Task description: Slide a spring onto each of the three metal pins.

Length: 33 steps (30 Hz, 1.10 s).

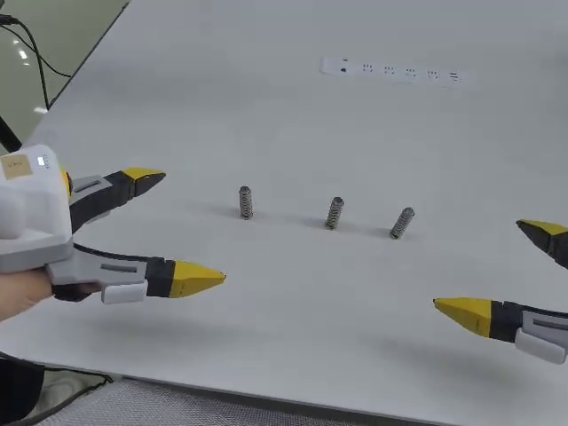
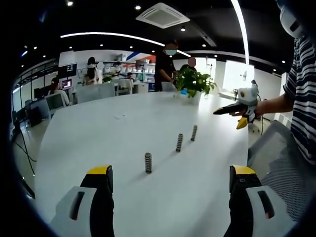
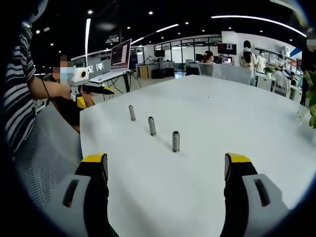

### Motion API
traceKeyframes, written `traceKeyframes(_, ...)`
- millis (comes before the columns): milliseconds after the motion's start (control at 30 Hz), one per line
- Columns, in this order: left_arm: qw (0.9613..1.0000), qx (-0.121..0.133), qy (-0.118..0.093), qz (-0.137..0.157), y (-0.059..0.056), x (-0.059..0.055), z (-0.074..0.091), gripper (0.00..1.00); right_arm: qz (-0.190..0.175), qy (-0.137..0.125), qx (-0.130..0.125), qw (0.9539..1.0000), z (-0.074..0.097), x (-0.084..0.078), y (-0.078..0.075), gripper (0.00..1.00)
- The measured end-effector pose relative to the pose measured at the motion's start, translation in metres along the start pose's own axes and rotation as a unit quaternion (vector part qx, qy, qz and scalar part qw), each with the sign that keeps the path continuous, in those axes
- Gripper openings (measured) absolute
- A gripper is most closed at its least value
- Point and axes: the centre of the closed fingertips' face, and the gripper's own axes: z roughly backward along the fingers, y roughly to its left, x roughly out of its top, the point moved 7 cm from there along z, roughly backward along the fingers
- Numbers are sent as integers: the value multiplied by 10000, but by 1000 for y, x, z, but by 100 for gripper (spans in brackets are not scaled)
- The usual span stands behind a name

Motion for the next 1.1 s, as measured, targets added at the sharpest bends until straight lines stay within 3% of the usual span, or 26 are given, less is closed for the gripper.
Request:
traceKeyframes(133,10000,-12,25,7,-5,-2,-1,97,31,28,45,10000,-2,2,2,100)
traceKeyframes(1100,9999,56,-84,58,-6,2,7,97,170,-53,6,9998,-7,19,1,100)
